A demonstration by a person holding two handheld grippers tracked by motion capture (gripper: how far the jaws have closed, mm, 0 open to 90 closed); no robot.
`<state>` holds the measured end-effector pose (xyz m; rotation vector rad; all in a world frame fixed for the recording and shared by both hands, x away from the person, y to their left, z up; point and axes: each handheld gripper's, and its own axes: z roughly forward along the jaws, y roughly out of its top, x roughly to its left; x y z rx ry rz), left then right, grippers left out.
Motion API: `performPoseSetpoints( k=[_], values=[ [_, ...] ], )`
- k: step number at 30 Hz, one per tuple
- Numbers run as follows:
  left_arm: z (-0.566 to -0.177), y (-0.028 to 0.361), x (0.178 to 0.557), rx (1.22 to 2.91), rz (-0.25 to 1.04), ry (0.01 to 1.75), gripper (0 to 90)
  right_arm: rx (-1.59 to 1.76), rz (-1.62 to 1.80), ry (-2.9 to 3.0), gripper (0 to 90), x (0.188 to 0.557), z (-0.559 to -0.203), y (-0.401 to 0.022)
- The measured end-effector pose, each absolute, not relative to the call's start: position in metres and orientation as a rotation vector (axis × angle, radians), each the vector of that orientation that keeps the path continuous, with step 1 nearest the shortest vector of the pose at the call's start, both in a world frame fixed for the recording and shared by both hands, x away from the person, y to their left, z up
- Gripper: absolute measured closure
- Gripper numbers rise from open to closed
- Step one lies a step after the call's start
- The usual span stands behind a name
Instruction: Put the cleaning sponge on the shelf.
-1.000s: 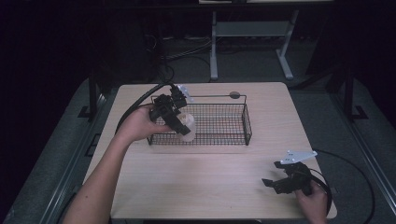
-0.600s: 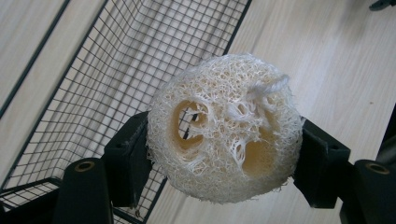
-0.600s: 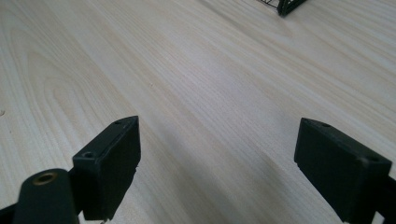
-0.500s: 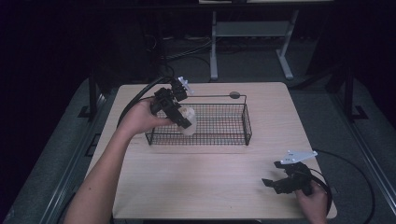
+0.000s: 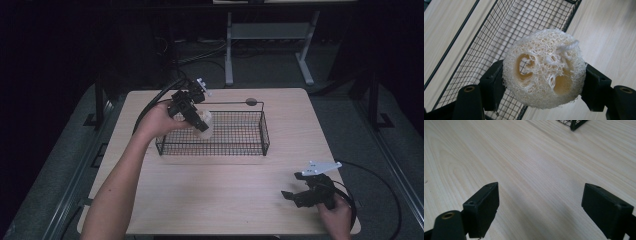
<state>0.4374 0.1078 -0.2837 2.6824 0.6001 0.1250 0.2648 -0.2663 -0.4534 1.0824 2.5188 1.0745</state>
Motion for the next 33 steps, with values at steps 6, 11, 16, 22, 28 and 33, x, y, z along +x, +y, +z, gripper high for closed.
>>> performPoseSetpoints(
  k=[6, 11, 16, 22, 28, 33],
  values=[
    [-0.297, 0.099, 0.448, 2.718, 0.111, 0.617, 29.1, 1.083, 1.073, 2.522, 14.2, 0.266, -0.453, -0.265],
    [-0.302, 0.098, 0.454, 2.707, 0.129, 0.654, 29.1, 1.074, 1.063, 2.529, 14.2, 0.266, -0.452, -0.265],
    [-0.308, 0.097, 0.462, 2.699, 0.131, 0.688, 29.1, 1.091, 1.067, 2.523, 14.2, 0.265, -0.452, -0.265],
    [-0.320, 0.099, 0.469, 2.692, 0.122, 0.732, 29.0, 1.073, 1.063, 2.526, 14.2, 0.266, -0.452, -0.265],
    [-0.333, 0.098, 0.473, 2.706, 0.135, 0.767, 28.9, 1.069, 1.068, 2.526, 14.2, 0.265, -0.452, -0.264],
    [-0.336, 0.095, 0.475, 2.700, 0.129, 0.770, 29.1, 1.069, 1.069, 2.526, 14.2, 0.265, -0.451, -0.264]
  ],
)
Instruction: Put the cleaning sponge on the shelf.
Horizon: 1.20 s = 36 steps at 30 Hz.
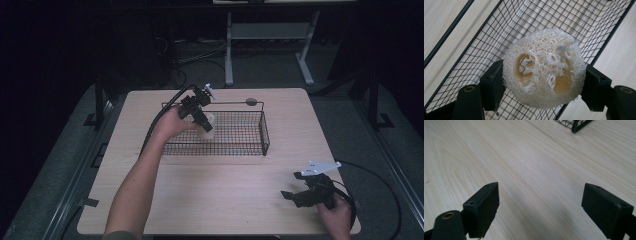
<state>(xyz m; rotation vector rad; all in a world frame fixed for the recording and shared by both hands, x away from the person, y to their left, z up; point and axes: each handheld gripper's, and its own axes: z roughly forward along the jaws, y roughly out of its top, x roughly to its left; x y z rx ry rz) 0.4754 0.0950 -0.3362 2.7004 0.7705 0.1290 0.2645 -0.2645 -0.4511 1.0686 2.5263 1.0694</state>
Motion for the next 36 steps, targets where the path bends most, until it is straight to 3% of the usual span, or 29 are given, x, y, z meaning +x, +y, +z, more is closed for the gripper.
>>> performPoseSetpoints(
  k=[36],
  values=[
    [-0.389, 0.080, 0.496, 2.731, 0.053, 0.866, 29.0, 1.065, 1.081, 2.514, 14.2, 0.264, -0.451, -0.267]
  ],
)
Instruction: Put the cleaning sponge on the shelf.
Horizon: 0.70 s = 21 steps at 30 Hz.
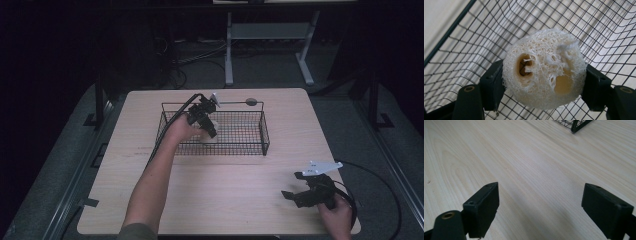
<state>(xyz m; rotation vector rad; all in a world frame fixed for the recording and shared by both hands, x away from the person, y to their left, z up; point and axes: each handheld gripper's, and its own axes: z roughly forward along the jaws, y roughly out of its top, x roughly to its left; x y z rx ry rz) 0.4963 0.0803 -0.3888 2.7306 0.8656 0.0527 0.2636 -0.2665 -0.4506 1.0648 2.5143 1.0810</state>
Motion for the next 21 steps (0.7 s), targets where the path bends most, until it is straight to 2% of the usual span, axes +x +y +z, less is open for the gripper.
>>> performPoseSetpoints(
  k=[21],
  values=[
    [-0.3895, 0.0789, 0.4918, 2.773, 0.076, 0.841, 26.2, 1.058, 1.077, 2.514, 14.2, 0.2638, -0.4500, -0.2665]
  ],
)
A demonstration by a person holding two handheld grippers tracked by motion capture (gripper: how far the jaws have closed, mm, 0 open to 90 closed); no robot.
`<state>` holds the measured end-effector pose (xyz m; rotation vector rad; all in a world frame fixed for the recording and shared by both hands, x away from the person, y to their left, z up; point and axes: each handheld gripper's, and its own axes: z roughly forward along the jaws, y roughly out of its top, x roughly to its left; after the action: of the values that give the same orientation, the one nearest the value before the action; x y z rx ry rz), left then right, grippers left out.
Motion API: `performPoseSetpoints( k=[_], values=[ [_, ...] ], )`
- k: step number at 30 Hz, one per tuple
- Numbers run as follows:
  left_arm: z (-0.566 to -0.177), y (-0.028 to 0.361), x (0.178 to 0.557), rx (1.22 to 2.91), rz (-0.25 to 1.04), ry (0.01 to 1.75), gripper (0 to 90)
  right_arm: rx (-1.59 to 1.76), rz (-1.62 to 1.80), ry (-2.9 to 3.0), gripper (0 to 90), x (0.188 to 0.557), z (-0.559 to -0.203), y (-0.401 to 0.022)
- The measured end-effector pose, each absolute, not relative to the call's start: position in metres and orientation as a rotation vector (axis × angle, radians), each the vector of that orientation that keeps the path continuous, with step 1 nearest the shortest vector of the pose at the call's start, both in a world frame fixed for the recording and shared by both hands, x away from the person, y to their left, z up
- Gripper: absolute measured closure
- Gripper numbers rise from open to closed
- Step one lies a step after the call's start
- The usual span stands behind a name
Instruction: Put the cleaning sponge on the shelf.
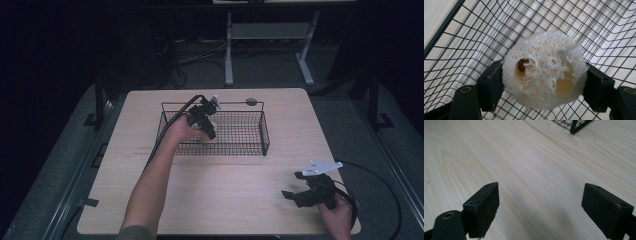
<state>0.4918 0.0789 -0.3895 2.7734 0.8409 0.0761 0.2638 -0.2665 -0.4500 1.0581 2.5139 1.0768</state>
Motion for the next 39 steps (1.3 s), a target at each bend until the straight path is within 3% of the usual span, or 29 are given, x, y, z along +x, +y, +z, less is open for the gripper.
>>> performPoseSetpoints(
  k=[15, 39],
  values=[
    [-0.378, 0.086, 0.487, 2.749, 0.097, 0.822, 20.0, 1.071, 1.074, 2.505, 14.2, 0.264, -0.449, -0.267],
    [-0.361, 0.091, 0.474, 2.745, 0.133, 0.779, 19.9, 1.056, 1.068, 2.516, 14.2, 0.262, -0.449, -0.261]
  ],
)
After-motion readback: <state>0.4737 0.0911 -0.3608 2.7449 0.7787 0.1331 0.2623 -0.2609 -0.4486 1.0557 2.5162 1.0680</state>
